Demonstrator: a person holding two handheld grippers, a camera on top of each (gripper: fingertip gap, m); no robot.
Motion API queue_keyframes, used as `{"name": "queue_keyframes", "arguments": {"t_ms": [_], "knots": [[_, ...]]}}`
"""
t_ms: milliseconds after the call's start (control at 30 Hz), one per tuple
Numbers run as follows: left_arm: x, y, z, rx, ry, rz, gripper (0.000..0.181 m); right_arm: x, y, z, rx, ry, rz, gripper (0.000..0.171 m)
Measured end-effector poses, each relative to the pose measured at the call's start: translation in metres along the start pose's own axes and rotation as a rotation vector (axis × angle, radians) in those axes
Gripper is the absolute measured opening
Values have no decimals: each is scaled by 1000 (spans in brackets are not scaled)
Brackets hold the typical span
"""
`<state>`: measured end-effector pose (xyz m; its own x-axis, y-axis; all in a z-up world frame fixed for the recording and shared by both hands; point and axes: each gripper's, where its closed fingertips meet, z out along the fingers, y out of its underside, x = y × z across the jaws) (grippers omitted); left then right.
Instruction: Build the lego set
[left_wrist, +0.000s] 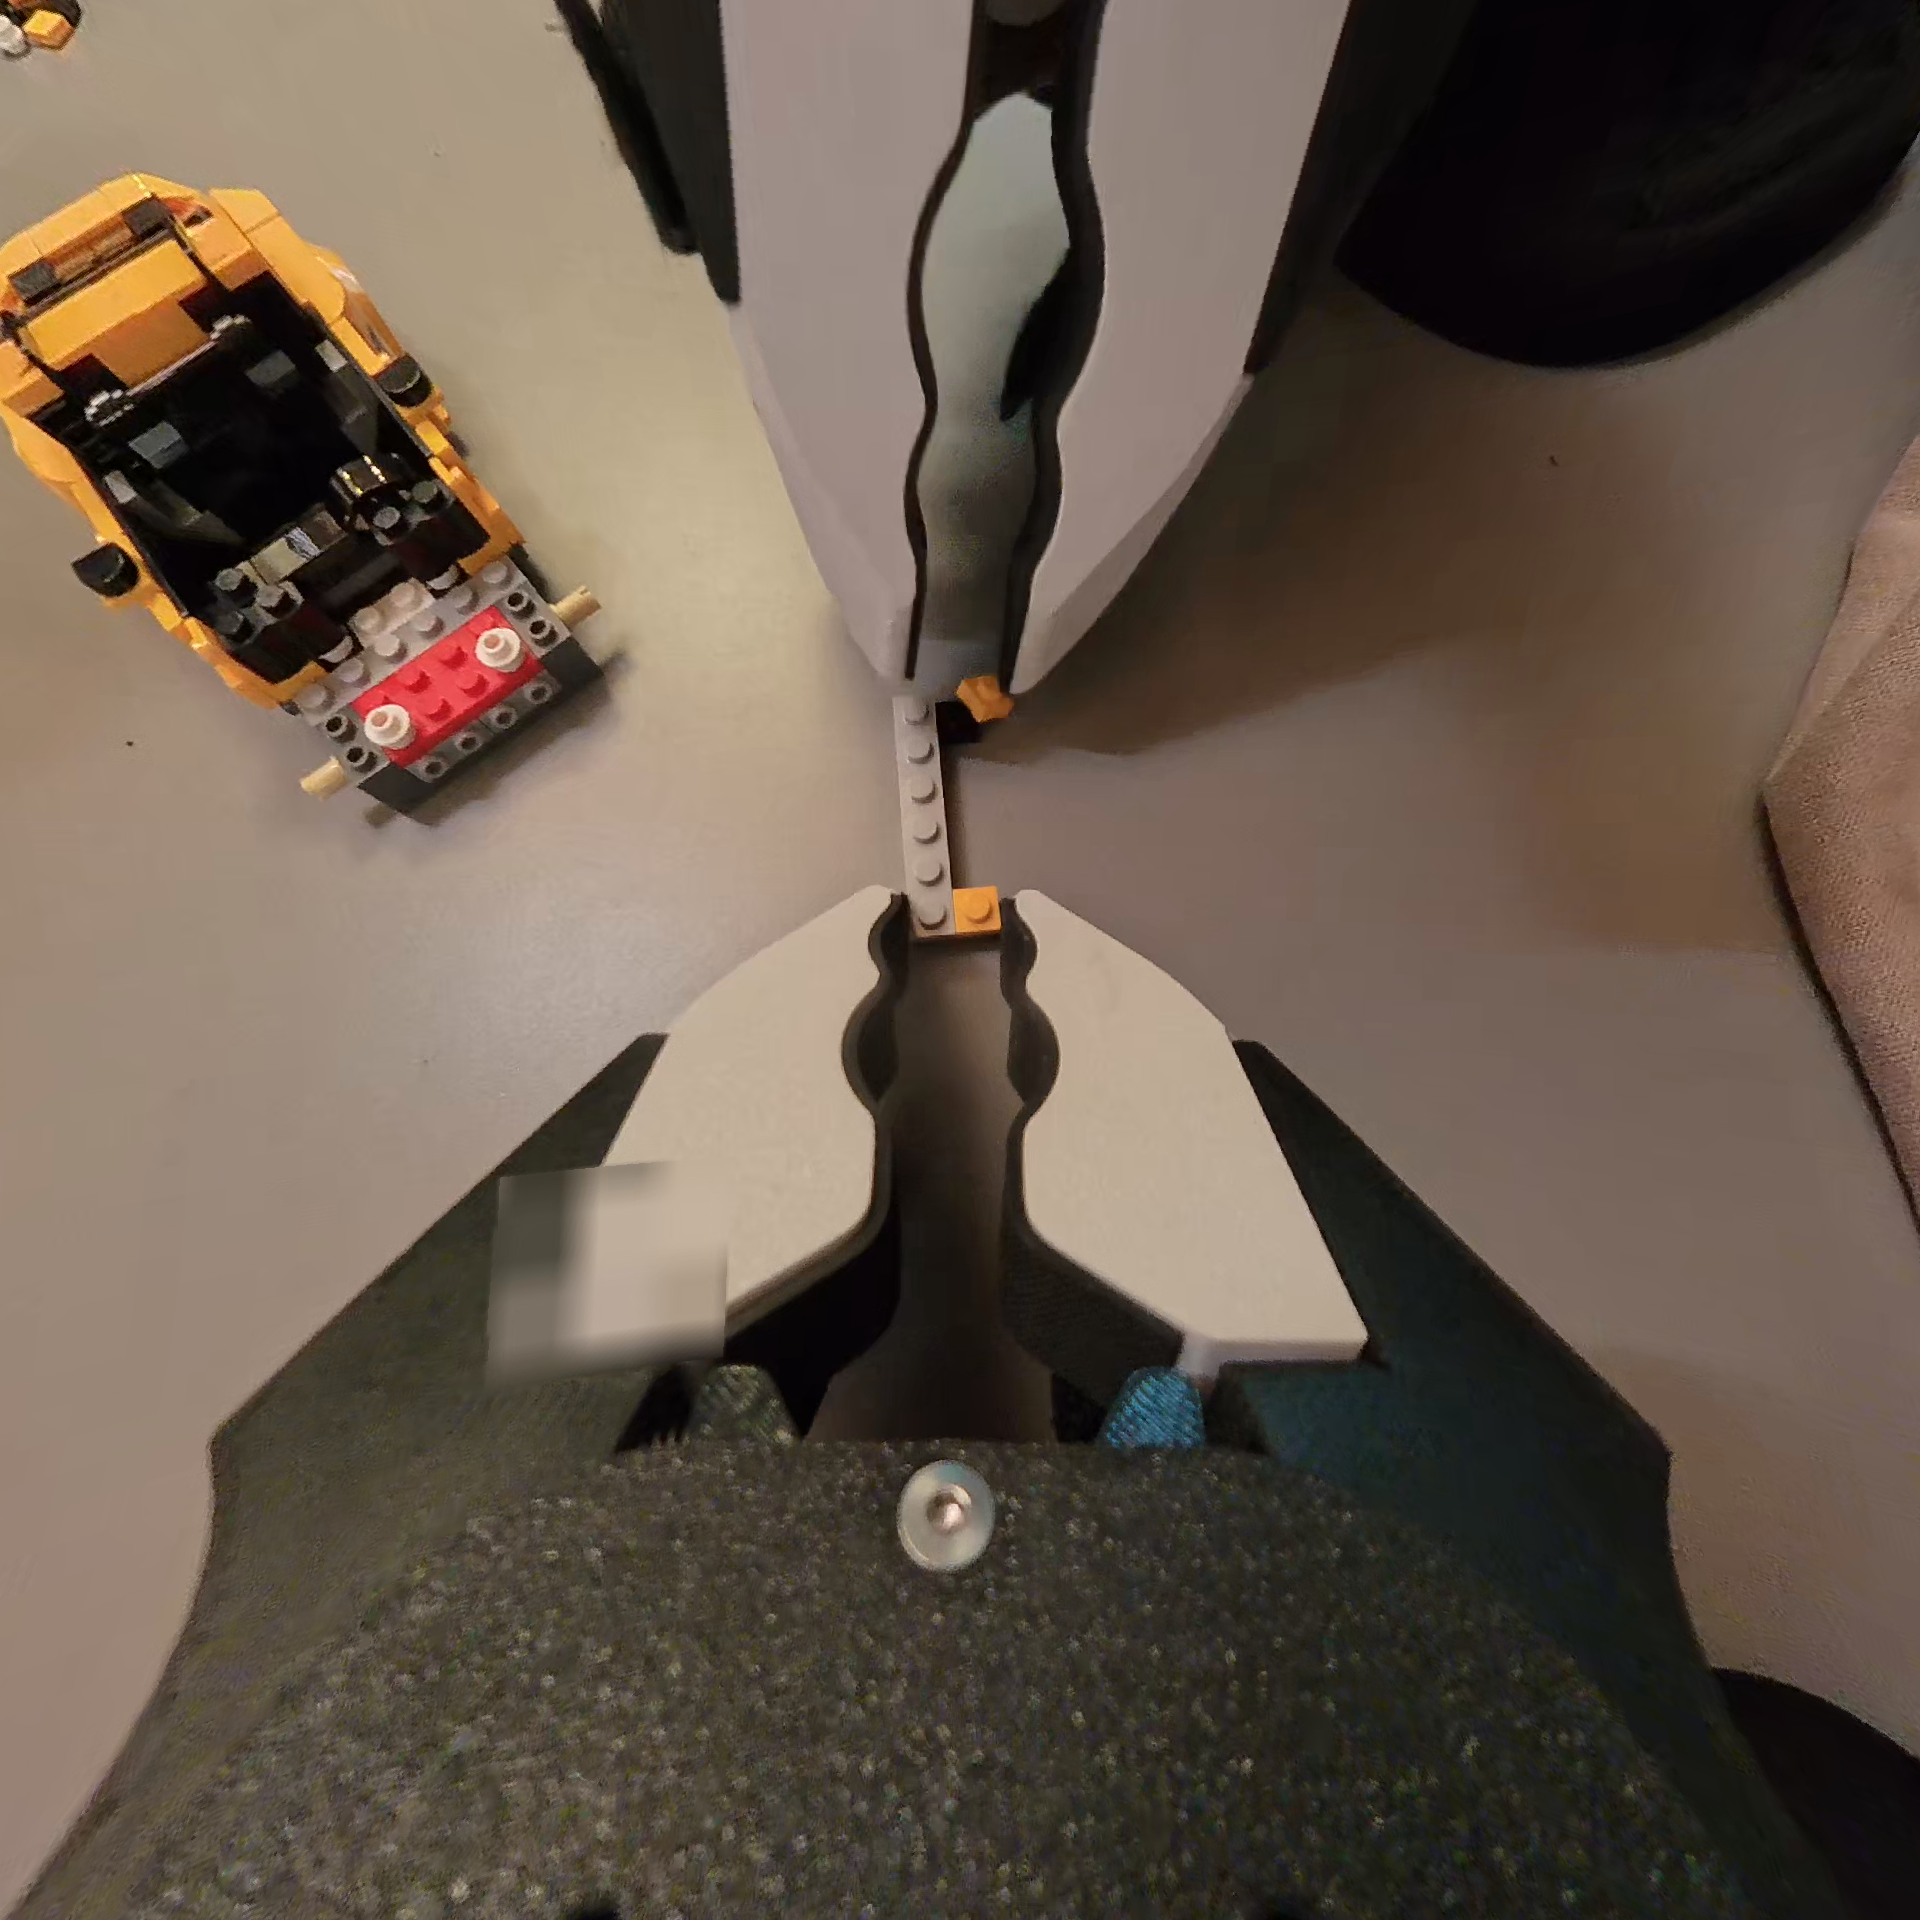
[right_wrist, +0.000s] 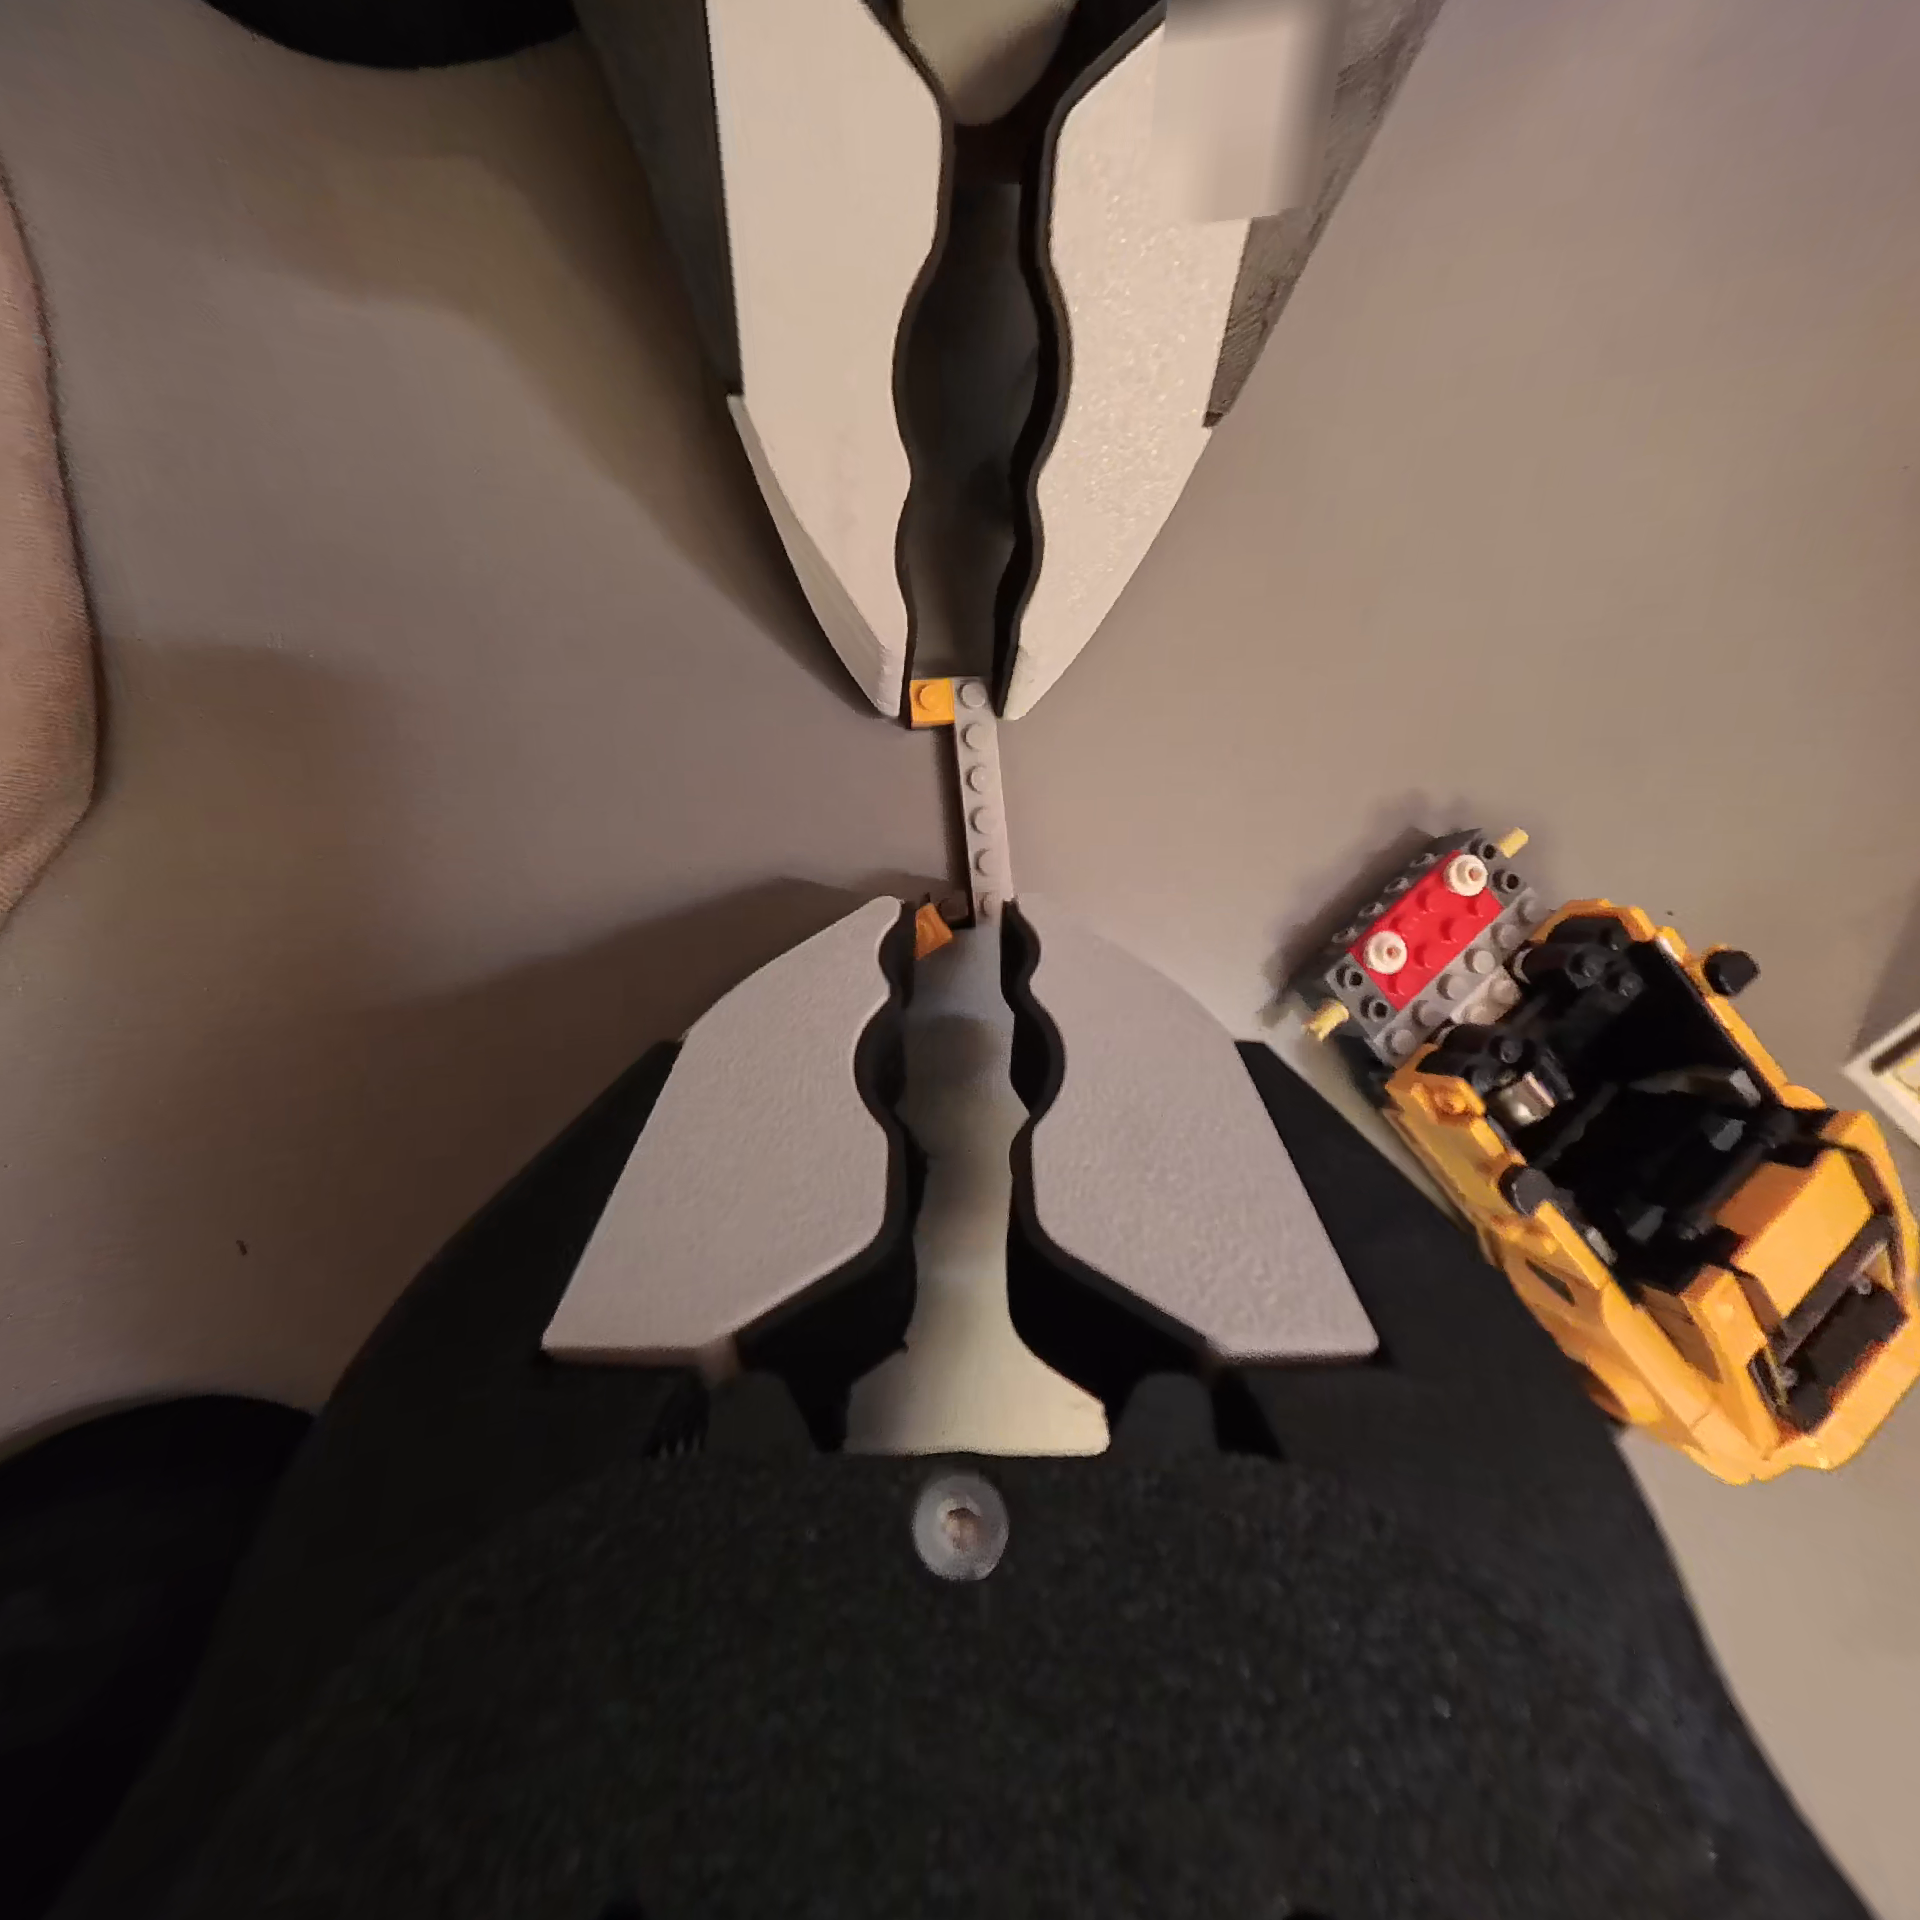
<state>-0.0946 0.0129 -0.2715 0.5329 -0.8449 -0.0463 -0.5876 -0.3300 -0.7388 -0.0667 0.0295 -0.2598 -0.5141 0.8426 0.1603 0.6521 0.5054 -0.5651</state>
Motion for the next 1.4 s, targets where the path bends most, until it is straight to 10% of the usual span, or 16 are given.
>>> {"name": "queue_keyframes", "arguments": {"t_ms": [33,667,1400], "knots": [[0,0,0,0,0,1,16,0,1,-2,5,-8,22,15],[24,-2,-5,-35,82,-36,24,-13,13,4,-14,130,529,12],[0,-7,10,-62,270,264,63,-4,12,9,-57,133,536,8]]}}
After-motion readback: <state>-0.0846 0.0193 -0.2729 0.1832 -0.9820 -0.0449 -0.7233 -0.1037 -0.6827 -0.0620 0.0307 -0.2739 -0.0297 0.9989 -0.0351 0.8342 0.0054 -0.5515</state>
